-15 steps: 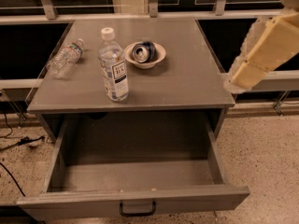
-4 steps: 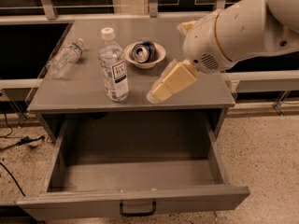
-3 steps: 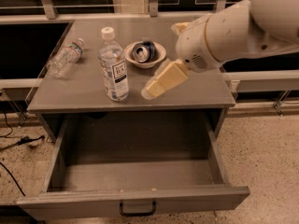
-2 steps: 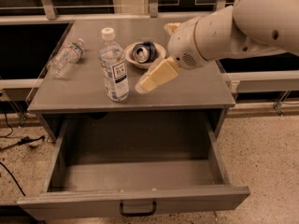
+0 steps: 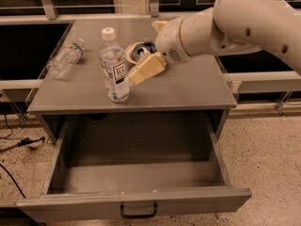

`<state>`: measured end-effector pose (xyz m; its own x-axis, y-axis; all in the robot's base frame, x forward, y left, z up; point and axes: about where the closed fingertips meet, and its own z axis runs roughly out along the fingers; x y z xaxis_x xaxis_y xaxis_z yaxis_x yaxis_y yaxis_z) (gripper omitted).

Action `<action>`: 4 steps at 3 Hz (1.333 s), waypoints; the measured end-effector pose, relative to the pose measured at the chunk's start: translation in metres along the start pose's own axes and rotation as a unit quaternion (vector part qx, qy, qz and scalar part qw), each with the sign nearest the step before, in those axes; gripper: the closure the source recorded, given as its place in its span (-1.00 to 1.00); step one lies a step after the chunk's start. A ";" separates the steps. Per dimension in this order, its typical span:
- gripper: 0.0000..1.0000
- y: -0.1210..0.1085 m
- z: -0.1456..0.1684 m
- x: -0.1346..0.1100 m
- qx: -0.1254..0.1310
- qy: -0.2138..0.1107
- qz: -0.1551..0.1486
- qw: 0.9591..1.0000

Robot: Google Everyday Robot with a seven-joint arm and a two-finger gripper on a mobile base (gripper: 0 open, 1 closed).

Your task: Place blue plastic bottle into top drawer

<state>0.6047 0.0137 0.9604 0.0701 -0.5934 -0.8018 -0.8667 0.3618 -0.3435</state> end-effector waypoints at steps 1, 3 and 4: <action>-1.00 0.002 0.014 -0.009 -0.018 -0.017 -0.001 1.000; -1.00 0.032 0.033 -0.029 -0.080 -0.051 0.002 0.996; -1.00 0.041 0.042 -0.030 -0.099 -0.056 0.004 0.994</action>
Offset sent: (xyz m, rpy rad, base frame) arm -0.0075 0.0500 -0.0011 0.0920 0.0571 0.1576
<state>0.5881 0.0765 0.9504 0.1078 -0.5032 -0.8574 -0.9466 0.2117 -0.2432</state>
